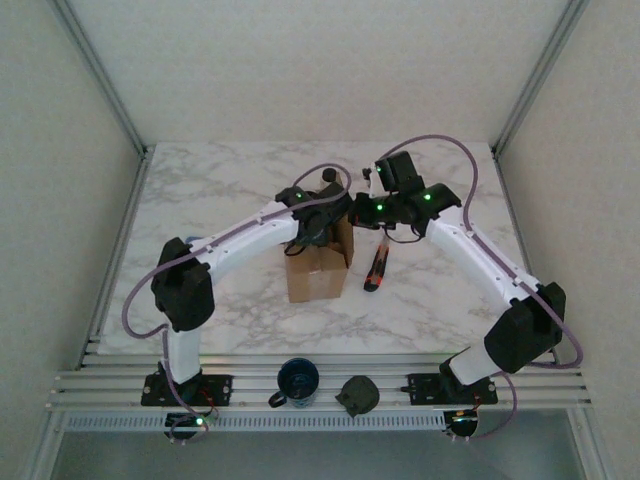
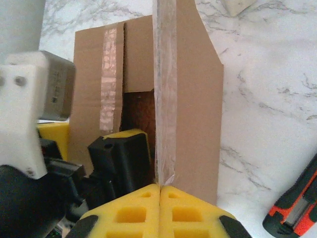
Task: Unpack the express box
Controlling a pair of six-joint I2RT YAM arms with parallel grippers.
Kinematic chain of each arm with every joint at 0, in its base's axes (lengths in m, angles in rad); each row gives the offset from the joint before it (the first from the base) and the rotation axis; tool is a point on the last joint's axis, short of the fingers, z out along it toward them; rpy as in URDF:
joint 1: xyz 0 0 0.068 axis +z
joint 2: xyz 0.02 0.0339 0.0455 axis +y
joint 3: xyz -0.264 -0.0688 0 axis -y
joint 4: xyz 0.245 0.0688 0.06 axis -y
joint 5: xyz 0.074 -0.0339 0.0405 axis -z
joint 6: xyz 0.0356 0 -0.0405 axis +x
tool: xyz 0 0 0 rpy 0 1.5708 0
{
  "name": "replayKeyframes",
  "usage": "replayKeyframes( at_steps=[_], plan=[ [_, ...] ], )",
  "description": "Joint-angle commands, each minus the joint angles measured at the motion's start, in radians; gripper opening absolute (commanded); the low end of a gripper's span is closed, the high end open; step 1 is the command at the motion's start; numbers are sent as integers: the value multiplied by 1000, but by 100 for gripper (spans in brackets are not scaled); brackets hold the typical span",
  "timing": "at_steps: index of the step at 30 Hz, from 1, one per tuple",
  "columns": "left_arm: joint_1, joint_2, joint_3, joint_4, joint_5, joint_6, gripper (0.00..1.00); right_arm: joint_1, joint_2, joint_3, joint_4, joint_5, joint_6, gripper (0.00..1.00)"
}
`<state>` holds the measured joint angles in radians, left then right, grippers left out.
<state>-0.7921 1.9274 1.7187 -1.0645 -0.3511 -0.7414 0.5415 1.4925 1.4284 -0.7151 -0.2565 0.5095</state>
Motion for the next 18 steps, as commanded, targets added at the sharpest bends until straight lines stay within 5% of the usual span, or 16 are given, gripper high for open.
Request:
replayKeyframes(
  at_steps=[1, 7, 18],
  plan=[
    [2, -49, -77, -32, 0, -4, 75, 5, -37, 29, -3, 22, 5, 16],
    [8, -109, -134, 65, 30, 11, 75, 12, -32, 75, -54, 30, 6, 63],
    [12, -158, -65, 161, 77, 88, 84, 111, -32, 156, -164, 131, 6, 70]
  ],
)
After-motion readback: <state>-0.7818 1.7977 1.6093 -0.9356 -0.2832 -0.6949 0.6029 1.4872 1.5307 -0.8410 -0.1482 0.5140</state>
